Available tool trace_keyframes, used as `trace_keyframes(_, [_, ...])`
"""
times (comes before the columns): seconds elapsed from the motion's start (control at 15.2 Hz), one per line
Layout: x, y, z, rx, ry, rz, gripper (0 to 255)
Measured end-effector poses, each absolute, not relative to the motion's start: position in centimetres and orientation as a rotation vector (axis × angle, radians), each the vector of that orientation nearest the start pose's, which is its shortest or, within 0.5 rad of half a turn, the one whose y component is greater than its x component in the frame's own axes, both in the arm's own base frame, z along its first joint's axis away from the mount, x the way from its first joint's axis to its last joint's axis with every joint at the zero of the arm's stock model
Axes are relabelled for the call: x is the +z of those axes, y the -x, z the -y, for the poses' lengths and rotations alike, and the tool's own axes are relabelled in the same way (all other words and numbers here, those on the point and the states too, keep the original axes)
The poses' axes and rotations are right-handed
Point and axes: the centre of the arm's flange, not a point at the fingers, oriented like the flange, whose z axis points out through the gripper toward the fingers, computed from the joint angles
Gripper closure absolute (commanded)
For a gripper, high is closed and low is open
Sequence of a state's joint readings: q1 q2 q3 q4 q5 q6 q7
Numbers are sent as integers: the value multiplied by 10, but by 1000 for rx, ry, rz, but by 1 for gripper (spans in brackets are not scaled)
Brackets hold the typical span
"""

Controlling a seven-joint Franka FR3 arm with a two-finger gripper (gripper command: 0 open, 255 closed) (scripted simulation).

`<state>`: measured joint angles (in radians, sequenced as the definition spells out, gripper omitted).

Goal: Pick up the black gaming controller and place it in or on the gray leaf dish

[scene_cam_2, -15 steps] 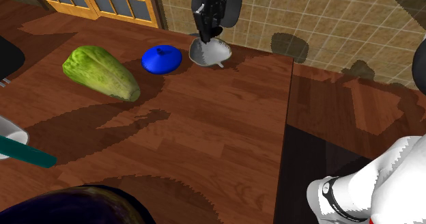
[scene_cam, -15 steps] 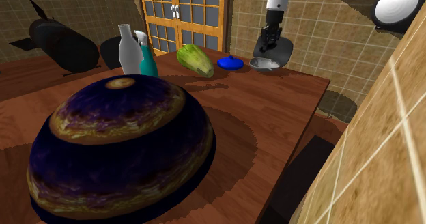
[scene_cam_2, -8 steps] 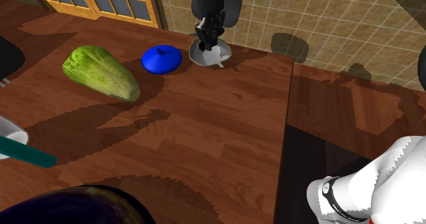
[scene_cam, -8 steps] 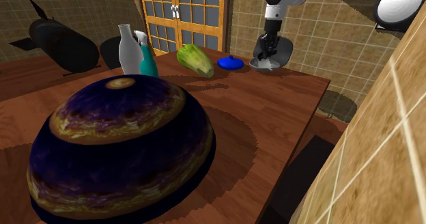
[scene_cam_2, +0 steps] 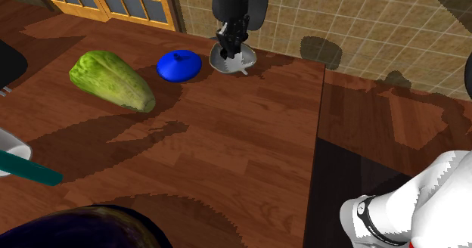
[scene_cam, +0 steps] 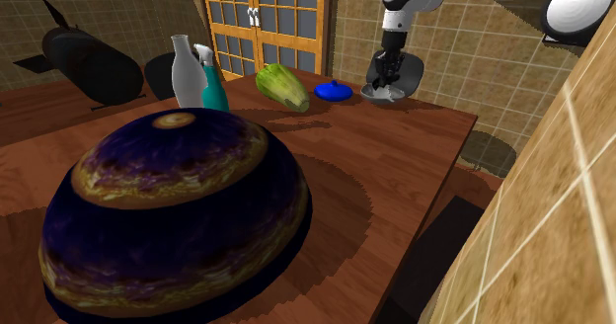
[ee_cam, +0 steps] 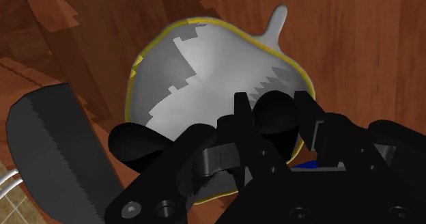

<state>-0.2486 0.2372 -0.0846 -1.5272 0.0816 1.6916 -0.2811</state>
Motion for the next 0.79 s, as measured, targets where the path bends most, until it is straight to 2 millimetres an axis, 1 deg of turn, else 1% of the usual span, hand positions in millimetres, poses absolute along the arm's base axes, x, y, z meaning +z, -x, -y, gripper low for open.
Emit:
trace_keyframes(0.4, [515, -597, 193, 76, 3060, -97, 0])
trace_keyframes(0.46, [521, -597, 193, 76, 3060, -97, 0])
trace_keyframes(0.66, [555, -598, 195, 74, 3060, -97, 0])
trace_keyframes(0.79, [563, -598, 196, 75, 3060, -97, 0])
